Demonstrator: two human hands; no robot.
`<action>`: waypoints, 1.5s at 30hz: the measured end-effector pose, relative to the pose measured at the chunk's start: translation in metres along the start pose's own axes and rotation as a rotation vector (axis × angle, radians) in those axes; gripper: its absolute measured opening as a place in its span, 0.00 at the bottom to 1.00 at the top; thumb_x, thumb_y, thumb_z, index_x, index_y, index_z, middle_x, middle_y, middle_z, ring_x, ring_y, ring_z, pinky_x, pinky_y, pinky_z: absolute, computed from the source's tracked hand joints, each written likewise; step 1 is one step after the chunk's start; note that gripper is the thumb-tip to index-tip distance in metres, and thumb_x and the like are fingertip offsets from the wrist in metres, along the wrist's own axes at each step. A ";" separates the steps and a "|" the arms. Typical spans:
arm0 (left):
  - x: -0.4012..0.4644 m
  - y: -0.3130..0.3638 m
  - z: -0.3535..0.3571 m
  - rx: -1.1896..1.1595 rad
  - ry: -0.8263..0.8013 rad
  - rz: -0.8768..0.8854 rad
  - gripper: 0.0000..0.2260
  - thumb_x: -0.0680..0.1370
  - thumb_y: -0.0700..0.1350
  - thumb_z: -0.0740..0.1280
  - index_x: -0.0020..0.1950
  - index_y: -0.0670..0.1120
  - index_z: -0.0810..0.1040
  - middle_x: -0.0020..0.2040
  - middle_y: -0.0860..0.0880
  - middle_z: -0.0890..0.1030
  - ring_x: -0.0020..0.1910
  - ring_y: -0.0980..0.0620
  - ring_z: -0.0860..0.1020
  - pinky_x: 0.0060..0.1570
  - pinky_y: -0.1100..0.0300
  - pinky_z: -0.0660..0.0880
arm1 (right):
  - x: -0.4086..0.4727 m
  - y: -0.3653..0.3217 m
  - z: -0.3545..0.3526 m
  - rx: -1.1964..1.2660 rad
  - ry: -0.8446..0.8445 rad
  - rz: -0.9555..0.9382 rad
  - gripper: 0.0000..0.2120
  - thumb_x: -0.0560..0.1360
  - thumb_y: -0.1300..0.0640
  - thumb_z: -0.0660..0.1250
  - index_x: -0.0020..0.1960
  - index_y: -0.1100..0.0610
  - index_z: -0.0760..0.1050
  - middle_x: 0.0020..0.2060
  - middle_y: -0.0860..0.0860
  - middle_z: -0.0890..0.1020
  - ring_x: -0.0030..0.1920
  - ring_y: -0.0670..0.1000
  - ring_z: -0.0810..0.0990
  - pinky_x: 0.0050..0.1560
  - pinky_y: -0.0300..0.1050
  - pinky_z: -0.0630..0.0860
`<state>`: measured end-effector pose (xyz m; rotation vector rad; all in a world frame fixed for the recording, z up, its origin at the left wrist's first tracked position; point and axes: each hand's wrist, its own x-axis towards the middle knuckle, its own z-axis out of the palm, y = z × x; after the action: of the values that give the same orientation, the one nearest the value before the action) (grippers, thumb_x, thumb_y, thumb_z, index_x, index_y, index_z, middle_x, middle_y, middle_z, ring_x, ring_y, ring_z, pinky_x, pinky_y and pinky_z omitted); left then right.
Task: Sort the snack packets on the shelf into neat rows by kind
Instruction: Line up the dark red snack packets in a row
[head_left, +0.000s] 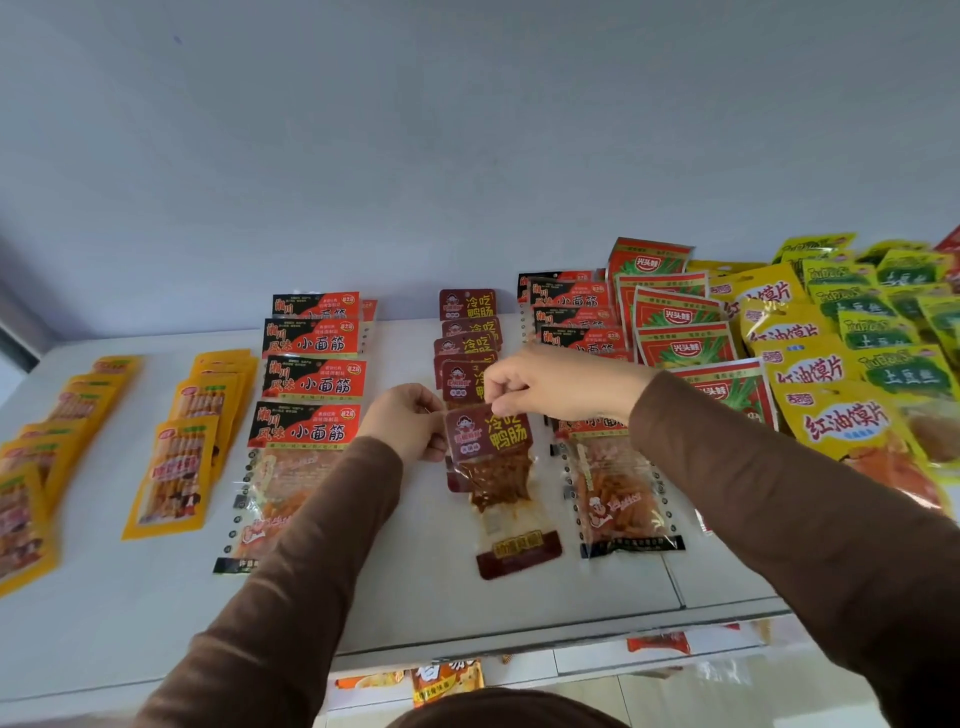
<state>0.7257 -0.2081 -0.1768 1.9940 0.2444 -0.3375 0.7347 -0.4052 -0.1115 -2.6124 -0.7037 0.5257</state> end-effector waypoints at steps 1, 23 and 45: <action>0.000 0.000 0.000 0.022 0.017 0.011 0.03 0.81 0.40 0.67 0.48 0.41 0.76 0.33 0.45 0.82 0.23 0.55 0.78 0.25 0.64 0.77 | 0.003 0.001 0.003 0.003 0.032 0.016 0.06 0.80 0.52 0.66 0.45 0.50 0.78 0.31 0.45 0.79 0.29 0.43 0.70 0.32 0.40 0.66; 0.007 -0.021 0.037 0.574 0.124 0.348 0.33 0.84 0.59 0.50 0.82 0.44 0.42 0.83 0.45 0.52 0.82 0.48 0.47 0.79 0.51 0.40 | 0.016 0.016 0.023 -0.710 -0.015 0.091 0.56 0.66 0.26 0.65 0.80 0.59 0.49 0.78 0.58 0.60 0.79 0.58 0.52 0.76 0.66 0.44; 0.065 0.061 0.005 -0.353 0.023 0.048 0.13 0.84 0.47 0.58 0.67 0.46 0.74 0.74 0.39 0.70 0.72 0.43 0.71 0.68 0.54 0.70 | 0.087 0.018 -0.035 1.259 0.357 0.507 0.39 0.80 0.33 0.53 0.81 0.56 0.48 0.80 0.55 0.55 0.79 0.56 0.55 0.75 0.54 0.55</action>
<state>0.8054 -0.2375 -0.1496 1.6530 0.2515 -0.2226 0.8272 -0.3822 -0.1113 -1.5450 0.3708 0.4036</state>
